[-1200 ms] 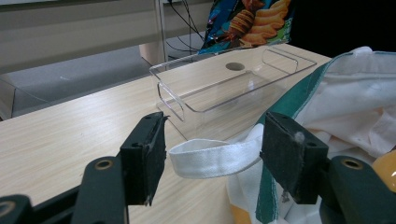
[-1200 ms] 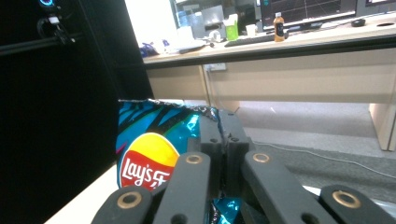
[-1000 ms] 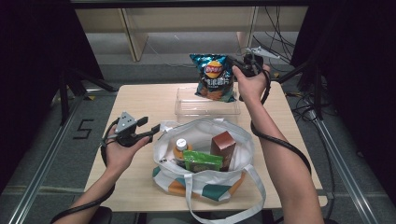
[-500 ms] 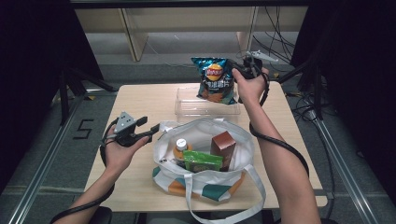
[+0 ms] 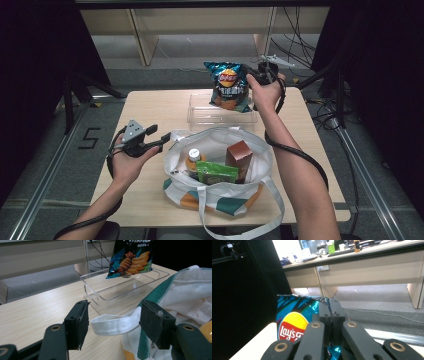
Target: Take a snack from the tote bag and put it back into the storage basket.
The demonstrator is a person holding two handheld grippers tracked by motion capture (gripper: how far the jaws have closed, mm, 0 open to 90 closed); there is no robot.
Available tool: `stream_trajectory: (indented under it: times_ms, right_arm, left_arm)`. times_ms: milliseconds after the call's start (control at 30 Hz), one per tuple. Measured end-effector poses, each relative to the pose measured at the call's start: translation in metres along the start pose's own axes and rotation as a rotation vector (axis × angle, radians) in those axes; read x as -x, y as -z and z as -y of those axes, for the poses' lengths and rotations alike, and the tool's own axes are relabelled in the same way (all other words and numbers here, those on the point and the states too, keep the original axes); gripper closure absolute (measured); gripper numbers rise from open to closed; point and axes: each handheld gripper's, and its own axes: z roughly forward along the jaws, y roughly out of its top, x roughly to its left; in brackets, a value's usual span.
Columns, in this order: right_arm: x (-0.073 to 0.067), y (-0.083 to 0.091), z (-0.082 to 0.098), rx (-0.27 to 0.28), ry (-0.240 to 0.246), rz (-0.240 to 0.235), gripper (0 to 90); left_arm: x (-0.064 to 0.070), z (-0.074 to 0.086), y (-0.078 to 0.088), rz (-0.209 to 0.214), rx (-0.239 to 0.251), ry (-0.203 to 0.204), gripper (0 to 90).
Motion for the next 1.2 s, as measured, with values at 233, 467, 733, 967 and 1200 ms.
stream_trajectory:
  times_ms: [233,467,733,967,1200]
  right_arm:
    - [0.0038,-0.0041,0.0009,0.008,0.025,-0.002,90.0]
    - [0.0022,-0.0042,0.0018,-0.007,-0.024,0.012,90.0]
    - [0.0046,-0.0076,0.0041,-0.005,-0.01,0.009,90.0]
    - [0.005,-0.008,0.0054,-0.013,-0.04,0.02,90.0]
    - [0.0097,-0.01,0.008,-0.016,-0.045,0.029,90.0]
  left_arm:
    - [0.0014,0.0,0.0005,-0.003,0.002,0.011,39.0]
    - [0.0015,-0.0003,0.0008,-0.005,0.004,0.014,39.1]
    - [0.0001,-0.0003,0.0012,-0.005,0.006,0.012,39.1]
    - [0.0013,-0.0006,0.0009,-0.005,0.004,0.01,39.1]
    - [0.0002,-0.0003,0.001,-0.008,0.007,0.016,39.1]
